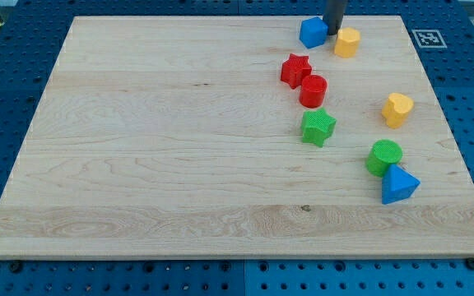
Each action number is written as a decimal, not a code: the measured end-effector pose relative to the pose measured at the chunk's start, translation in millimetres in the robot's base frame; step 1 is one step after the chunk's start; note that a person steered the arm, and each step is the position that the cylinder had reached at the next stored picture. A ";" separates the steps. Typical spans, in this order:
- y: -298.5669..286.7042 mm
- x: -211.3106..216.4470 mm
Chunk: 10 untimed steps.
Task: Place the yellow hexagon diagonally to the blue cube
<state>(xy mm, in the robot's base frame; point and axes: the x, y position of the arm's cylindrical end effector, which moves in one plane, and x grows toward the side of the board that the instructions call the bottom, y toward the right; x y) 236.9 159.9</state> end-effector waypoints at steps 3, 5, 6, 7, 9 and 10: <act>5.1 14.3; 35.1 14.3; 35.1 16.3; 35.1 29.5; 35.1 71.9; 35.1 89.3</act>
<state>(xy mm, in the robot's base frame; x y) 326.3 195.1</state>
